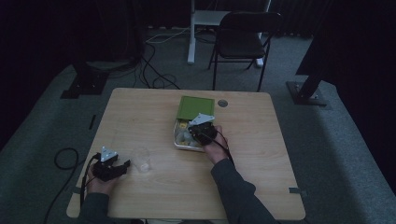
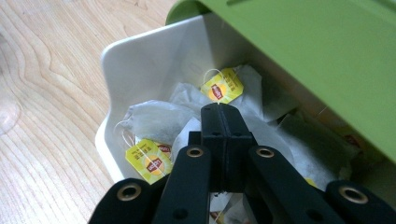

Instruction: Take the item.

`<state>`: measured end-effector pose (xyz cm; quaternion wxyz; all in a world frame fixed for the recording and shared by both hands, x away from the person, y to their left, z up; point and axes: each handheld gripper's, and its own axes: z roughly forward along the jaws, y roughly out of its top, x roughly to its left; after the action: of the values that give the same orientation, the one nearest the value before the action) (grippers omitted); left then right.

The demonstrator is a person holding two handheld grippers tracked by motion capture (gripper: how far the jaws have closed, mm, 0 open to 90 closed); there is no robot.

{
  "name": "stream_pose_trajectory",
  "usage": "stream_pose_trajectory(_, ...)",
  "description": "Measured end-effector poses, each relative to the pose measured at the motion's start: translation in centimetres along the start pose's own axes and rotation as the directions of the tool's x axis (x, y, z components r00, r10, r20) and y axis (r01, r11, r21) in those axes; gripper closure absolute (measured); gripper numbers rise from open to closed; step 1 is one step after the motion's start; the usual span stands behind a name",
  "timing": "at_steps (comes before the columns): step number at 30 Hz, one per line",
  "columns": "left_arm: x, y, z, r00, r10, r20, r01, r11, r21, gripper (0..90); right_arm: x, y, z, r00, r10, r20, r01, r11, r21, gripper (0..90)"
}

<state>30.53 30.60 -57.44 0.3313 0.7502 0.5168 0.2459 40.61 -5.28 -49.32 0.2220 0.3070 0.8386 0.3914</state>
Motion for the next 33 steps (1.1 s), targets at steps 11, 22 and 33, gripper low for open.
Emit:
stream_pose_trajectory(11,0.0,0.0,0.0,1.0,0.002,-0.001,-0.002,1.0,0.0,38.5,-0.7,0.4,-1.8,0.9993,0.033,-0.019,-0.034,0.9973,-0.065,90.0)
stream_pose_trajectory(22,0.0,0.0,0.0,1.0,0.001,0.0,-0.001,1.0,0.0,38.5,-0.7,1.5,-4.1,0.9997,0.022,-0.015,-0.023,0.9919,-0.125,90.0)
stream_pose_trajectory(33,0.0,0.0,0.0,1.0,0.0,0.0,0.0,1.0,-0.001,38.5,0.3,2.0,-5.2,0.9995,-0.009,-0.03,0.004,0.9881,-0.154,90.0)
